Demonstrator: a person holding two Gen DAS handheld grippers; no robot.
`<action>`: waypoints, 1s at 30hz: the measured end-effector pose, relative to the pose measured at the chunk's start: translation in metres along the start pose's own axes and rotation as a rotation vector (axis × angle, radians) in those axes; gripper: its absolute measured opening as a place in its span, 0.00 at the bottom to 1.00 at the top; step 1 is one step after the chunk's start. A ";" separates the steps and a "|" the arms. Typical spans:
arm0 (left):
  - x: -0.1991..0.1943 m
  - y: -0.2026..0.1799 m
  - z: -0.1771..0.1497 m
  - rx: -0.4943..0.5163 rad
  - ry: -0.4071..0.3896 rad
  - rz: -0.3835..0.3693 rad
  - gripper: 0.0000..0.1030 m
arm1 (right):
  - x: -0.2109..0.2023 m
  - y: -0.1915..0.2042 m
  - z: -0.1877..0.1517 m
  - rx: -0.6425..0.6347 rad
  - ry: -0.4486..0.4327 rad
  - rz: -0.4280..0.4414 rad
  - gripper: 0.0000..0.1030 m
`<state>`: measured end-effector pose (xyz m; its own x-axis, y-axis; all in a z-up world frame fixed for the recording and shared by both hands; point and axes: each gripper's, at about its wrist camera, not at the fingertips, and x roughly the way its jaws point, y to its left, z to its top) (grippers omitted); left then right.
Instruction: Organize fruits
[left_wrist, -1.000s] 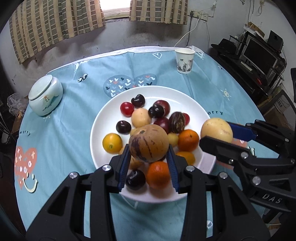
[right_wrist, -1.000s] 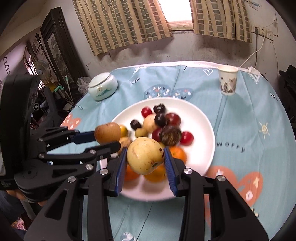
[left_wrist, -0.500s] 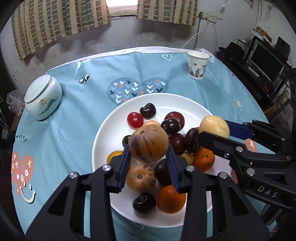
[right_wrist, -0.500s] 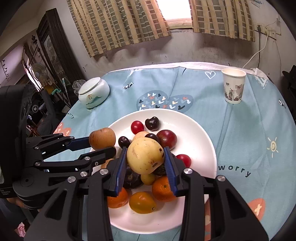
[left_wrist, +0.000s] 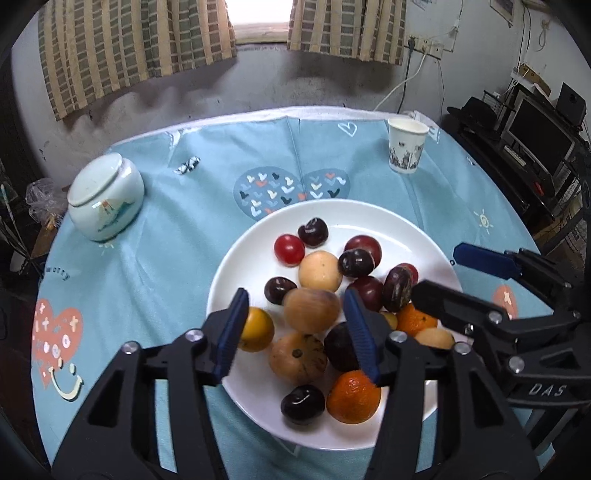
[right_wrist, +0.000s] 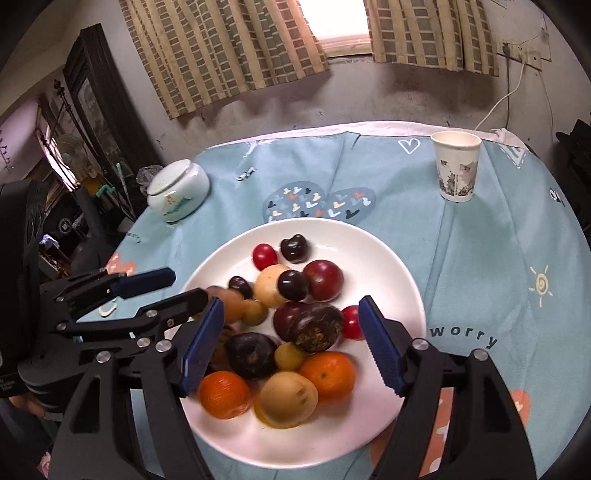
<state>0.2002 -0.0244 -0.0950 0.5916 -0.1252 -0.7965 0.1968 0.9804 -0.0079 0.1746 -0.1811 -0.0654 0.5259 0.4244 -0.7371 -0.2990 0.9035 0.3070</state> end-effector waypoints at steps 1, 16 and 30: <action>-0.005 0.000 0.001 0.005 -0.012 0.007 0.64 | -0.006 0.003 -0.002 -0.002 -0.009 0.009 0.73; -0.152 -0.014 0.003 -0.009 -0.343 0.117 0.97 | -0.125 0.061 -0.041 -0.046 -0.189 0.064 0.77; -0.209 -0.025 -0.040 -0.070 -0.337 0.110 0.98 | -0.184 0.118 -0.078 -0.224 -0.268 -0.225 0.86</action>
<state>0.0402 -0.0163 0.0472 0.8333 -0.0501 -0.5506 0.0703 0.9974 0.0156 -0.0198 -0.1573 0.0590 0.7778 0.2446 -0.5790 -0.3032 0.9529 -0.0046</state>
